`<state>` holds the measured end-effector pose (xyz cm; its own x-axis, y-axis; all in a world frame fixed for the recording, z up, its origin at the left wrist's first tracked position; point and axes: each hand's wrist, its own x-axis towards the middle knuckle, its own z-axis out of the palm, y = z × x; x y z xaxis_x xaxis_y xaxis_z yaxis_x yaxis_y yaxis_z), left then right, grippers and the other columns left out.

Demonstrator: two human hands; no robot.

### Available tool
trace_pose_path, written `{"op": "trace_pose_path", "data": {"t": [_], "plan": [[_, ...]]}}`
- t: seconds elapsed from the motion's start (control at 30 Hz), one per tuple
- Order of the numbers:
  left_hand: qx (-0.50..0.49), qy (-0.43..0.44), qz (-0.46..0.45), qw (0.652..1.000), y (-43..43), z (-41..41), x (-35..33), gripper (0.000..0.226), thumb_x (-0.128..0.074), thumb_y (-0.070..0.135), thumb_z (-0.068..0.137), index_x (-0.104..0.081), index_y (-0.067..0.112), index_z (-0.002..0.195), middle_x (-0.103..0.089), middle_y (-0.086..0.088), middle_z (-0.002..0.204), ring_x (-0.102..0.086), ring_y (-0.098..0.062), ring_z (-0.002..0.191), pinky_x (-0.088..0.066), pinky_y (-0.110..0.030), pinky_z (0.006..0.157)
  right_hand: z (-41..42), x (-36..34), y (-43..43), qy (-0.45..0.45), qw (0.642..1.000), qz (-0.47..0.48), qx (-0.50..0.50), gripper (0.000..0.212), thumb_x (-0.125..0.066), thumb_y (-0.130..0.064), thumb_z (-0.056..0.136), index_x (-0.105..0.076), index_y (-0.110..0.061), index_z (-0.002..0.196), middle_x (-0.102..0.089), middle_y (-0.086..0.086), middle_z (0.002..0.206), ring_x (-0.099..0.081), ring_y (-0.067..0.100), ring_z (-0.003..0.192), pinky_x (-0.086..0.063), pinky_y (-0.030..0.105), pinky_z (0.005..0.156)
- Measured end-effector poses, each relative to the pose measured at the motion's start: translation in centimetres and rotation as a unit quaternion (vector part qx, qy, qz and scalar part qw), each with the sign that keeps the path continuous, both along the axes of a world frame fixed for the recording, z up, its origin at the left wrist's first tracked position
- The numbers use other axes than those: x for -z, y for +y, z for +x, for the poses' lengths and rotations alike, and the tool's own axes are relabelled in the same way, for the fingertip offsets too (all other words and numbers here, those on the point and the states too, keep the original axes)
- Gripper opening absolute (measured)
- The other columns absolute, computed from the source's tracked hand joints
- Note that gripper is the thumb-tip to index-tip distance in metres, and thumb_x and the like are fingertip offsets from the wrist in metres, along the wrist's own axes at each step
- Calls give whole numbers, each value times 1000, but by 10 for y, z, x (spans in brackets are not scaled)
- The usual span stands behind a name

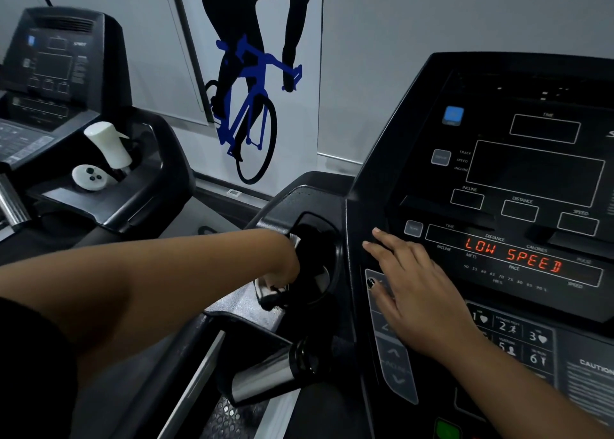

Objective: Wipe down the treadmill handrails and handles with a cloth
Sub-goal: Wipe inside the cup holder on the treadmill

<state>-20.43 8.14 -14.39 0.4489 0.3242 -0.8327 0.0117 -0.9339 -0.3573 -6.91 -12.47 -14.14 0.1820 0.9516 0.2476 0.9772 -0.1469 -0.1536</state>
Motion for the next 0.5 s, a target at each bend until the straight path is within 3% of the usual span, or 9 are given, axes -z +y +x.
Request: {"op": "trace_pose_path", "data": {"t": [0.07,0.13,0.37,0.43,0.5], "plan": [[18,-8,26,999,2,1,4,29,-53,14,94,-66,4,118,-66,-13,118,-62,-29,108,-47,-37,97,0,0,0,2,1000,3,0,58,-28,-46,91,-36,-29,146,-24,-15,156,-34,9,133,-41,31,102],[55,-31,61,996,3,1,7,25,-57,15,91,-69,5,111,-66,-10,119,-59,-28,116,-40,-42,107,0,0,0,5,1000,6,1,57,-29,-46,91,-37,-29,145,-25,-15,155,-35,10,132,-41,31,102],[153,-49,152,975,-15,6,11,43,-41,26,101,-50,16,141,-51,-7,145,-32,-26,143,-13,-53,120,0,1,1,-4,1000,4,2,57,-28,-44,92,-36,-27,145,-26,-11,155,-37,12,132,-44,33,100],[137,-52,140,979,-21,8,9,45,-42,25,101,-46,14,144,-47,-8,149,-30,-28,144,-16,-52,119,0,1,0,-4,1000,5,3,57,-28,-44,92,-36,-27,146,-27,-12,155,-37,12,132,-44,33,100],[98,-50,101,989,-27,10,6,43,-45,20,100,-49,11,141,-49,-9,146,-40,-29,138,-30,-46,115,0,2,-1,-3,1000,7,5,56,-29,-43,92,-37,-27,146,-27,-12,155,-38,12,131,-44,33,99]]}}
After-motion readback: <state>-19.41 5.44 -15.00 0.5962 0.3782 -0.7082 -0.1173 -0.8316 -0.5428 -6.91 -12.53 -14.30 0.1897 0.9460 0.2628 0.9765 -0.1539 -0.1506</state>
